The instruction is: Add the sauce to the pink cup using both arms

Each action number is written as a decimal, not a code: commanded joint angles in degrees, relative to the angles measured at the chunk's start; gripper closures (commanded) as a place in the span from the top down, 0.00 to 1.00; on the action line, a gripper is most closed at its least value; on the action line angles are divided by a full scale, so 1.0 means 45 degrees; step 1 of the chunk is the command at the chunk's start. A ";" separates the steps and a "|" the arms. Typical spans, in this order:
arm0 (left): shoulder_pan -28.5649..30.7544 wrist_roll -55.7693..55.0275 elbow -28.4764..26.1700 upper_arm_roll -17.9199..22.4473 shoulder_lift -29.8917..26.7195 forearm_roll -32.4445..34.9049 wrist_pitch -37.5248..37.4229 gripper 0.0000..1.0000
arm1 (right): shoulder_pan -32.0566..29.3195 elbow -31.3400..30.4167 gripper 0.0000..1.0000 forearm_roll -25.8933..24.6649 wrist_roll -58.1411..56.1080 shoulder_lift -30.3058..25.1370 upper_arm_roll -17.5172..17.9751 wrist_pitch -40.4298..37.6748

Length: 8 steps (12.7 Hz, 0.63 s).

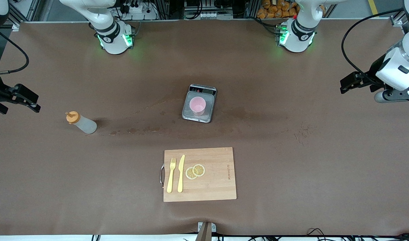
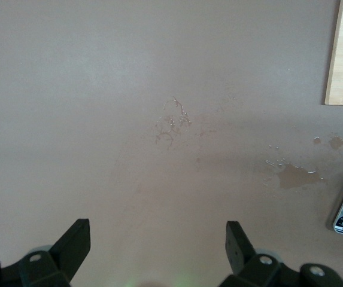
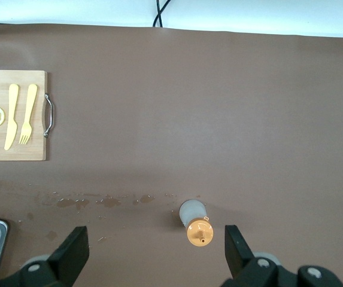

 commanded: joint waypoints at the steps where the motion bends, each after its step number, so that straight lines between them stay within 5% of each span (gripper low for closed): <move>1: 0.0041 0.0251 -0.0103 0.0010 -0.0103 -0.0128 -0.0003 1.00 | 0.0019 0.0036 1.00 -0.0223 -0.0118 -0.0002 0.0019 -0.0049; 8: 0.0061 0.0192 0.0811 0.0030 0.0149 -0.0070 -0.0082 1.00 | 0.0116 -0.0257 1.00 -0.0497 -0.0821 -0.0100 0.0078 0.0049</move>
